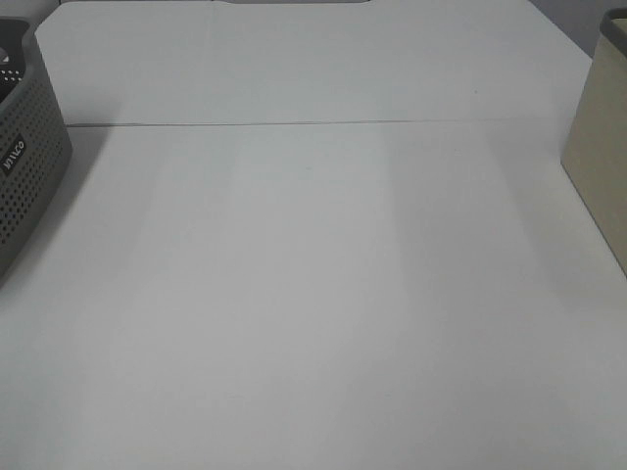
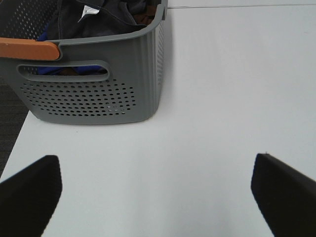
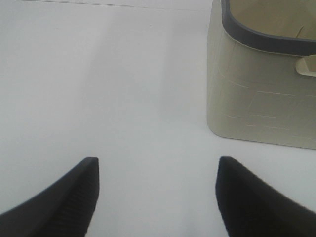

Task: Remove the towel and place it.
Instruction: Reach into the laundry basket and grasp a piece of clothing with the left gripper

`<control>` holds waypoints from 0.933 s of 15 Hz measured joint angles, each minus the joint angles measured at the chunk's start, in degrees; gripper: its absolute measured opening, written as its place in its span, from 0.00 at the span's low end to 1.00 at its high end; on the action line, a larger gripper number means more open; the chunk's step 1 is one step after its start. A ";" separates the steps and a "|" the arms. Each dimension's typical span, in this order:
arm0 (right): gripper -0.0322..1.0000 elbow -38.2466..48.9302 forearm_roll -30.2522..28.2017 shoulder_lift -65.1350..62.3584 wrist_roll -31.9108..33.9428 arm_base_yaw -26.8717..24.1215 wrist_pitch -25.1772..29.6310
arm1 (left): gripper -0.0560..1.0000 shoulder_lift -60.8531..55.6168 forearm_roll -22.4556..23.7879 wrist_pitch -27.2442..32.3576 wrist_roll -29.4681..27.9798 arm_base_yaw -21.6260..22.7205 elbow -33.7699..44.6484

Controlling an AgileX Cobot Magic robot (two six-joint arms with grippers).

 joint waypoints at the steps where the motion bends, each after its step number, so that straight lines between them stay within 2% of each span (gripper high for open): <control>1: 0.67 0.00 0.00 0.00 0.00 0.00 0.00 | 0.99 0.00 0.00 0.00 0.00 0.00 0.00; 14: 0.67 0.00 0.00 0.00 0.00 0.00 0.00 | 0.99 0.06 0.00 0.00 -0.06 0.00 0.00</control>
